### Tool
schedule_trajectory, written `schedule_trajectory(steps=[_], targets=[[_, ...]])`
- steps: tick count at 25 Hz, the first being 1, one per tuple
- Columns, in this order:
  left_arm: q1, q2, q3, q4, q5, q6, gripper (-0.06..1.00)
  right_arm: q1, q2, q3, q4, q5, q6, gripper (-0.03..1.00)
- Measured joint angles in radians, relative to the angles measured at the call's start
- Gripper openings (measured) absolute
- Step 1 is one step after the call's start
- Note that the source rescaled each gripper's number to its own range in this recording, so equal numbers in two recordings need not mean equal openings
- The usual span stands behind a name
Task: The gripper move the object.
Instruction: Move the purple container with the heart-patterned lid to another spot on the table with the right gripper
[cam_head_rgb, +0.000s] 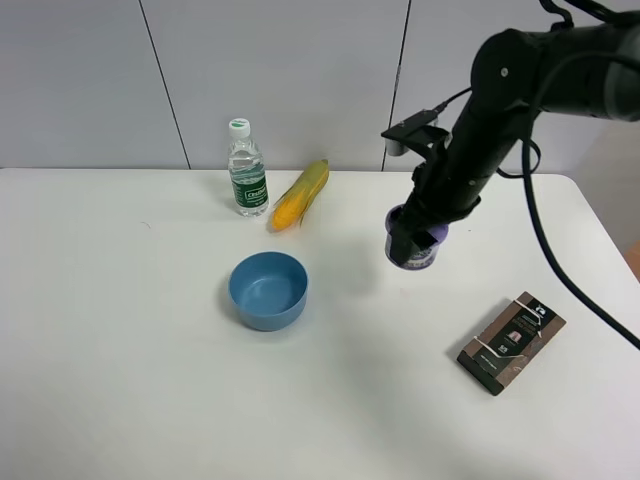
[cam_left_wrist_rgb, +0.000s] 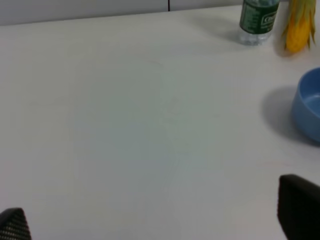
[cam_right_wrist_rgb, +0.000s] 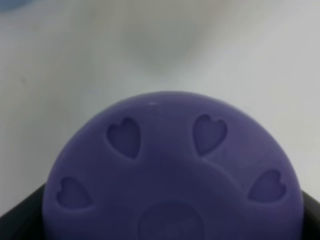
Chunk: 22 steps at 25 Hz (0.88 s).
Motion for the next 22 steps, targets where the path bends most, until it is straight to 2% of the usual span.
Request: schedule_trajectory(steps=[7, 11, 17, 22], targets=[[0.0, 0.0, 0.0, 0.0, 0.0, 0.0, 1.0, -0.063, -0.181, 0.374, -0.03, -0.263, 0.019, 0.05], [0.0, 0.0, 0.0, 0.0, 0.0, 0.0, 1.0, -0.145, -0.21, 0.508, -0.054, -0.381, 0.027, 0.05], [0.0, 0.0, 0.0, 0.0, 0.0, 0.0, 1.0, -0.298, -0.21, 0.555, -0.091, -0.479, 0.014, 0.05], [0.0, 0.0, 0.0, 0.0, 0.0, 0.0, 1.0, -0.383, -0.184, 0.555, -0.105, -0.51, -0.026, 0.05]])
